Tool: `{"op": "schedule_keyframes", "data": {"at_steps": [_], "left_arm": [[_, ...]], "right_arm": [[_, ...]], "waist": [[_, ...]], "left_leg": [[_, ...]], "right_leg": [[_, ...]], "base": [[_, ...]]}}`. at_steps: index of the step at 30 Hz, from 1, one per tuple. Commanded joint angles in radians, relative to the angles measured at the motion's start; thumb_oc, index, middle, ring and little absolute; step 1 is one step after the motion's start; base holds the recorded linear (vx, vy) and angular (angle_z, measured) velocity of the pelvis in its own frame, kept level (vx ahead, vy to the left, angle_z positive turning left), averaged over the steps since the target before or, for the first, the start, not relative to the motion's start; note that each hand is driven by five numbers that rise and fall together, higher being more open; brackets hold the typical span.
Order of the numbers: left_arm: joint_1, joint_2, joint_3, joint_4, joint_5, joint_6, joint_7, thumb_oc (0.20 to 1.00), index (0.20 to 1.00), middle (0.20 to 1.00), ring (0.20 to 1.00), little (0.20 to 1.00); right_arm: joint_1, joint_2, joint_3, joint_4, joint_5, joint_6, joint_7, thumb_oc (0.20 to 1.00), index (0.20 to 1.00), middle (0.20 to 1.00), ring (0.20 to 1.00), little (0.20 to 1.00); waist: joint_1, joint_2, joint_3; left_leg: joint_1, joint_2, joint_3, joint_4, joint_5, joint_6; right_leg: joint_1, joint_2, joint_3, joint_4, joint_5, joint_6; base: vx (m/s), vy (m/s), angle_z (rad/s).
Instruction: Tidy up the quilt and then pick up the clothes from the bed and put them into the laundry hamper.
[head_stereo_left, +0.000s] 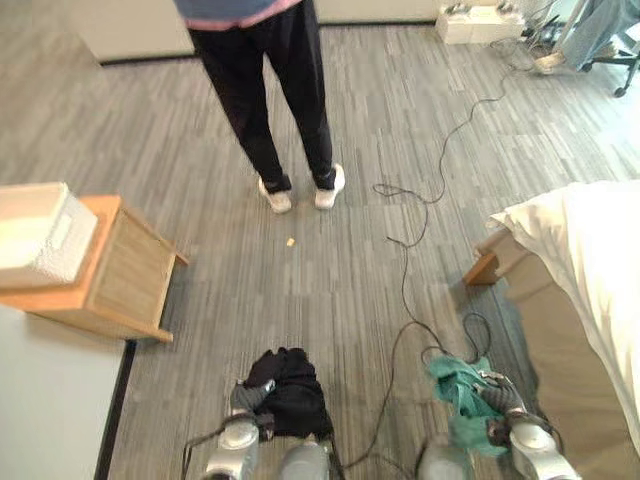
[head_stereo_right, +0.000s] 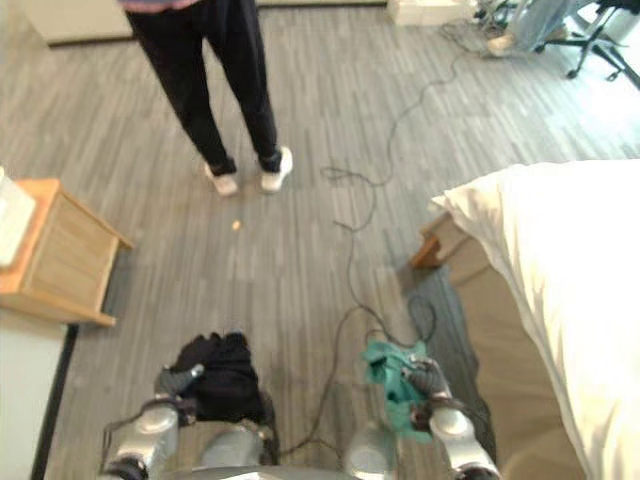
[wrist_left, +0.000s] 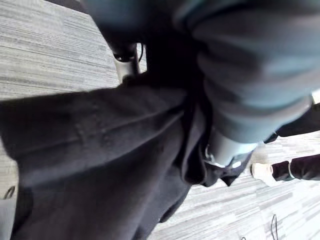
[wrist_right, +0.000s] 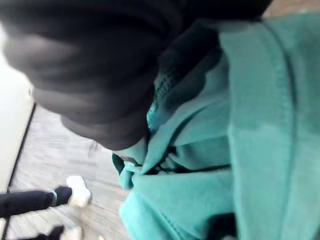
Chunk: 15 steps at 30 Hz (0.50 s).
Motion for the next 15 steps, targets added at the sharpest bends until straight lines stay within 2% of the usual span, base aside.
{"op": "schedule_keyframes", "data": {"at_steps": [1,3,4,9,15], "left_arm": [[-0.057,0.011,0.011,0.002,0.045,-0.041,0.031,0.2,0.2,0.2,0.2,0.2],[-0.058,0.023,-0.01,0.014,0.067,-0.045,0.034,0.2,0.2,0.2,0.2,0.2],[-0.042,-0.125,-0.182,0.288,0.25,0.031,-0.103,0.2,0.2,0.2,0.2,0.2],[-0.041,-0.11,-0.172,0.307,0.257,0.039,-0.107,0.2,0.2,0.2,0.2,0.2],[-0.026,-0.096,-0.145,0.31,0.237,0.039,-0.109,0.2,0.2,0.2,0.2,0.2]], "right_arm": [[-0.044,-0.032,-0.026,-0.033,0.01,-0.036,-0.048,0.2,0.2,0.2,0.2,0.2],[-0.016,-0.035,-0.036,-0.026,0.011,-0.042,-0.055,0.2,0.2,0.2,0.2,0.2],[-0.01,0.083,0.128,0.36,-0.085,0.031,0.066,0.2,0.2,0.2,0.2,0.2],[-0.018,0.085,0.119,0.34,-0.067,0.031,0.068,0.2,0.2,0.2,0.2,0.2],[-0.007,0.083,0.109,0.316,-0.046,0.027,0.071,0.2,0.2,0.2,0.2,0.2]], "waist": [[-0.023,0.019,0.033],[-0.039,0.008,0.03],[-0.002,-0.007,-0.174],[-0.005,-0.005,-0.164],[-0.005,-0.004,-0.163]], "left_leg": [[0.031,0.041,-0.073,-0.005,-0.102,-0.096],[0.034,0.022,-0.107,-0.003,-0.114,-0.095],[0.131,-0.018,-0.261,-0.005,-0.123,-0.105],[0.129,-0.011,-0.263,-0.005,-0.121,-0.108],[0.148,0.0,-0.261,-0.005,-0.121,-0.12]], "right_leg": [[0.07,0.129,0.089,-0.41,0.079,-0.032],[0.098,0.113,0.153,-0.515,0.095,-0.037],[0.36,0.204,0.048,-0.646,0.05,-0.087],[0.332,0.215,0.051,-0.584,0.021,-0.101],[0.349,0.222,0.048,-0.604,0.018,-0.11]], "base": [[0.07,-0.127,0.64],[0.07,-0.11,0.8],[0.04,-0.059,0.44],[0.02,-0.055,0.19],[0.05,-0.094,0.06]]}}
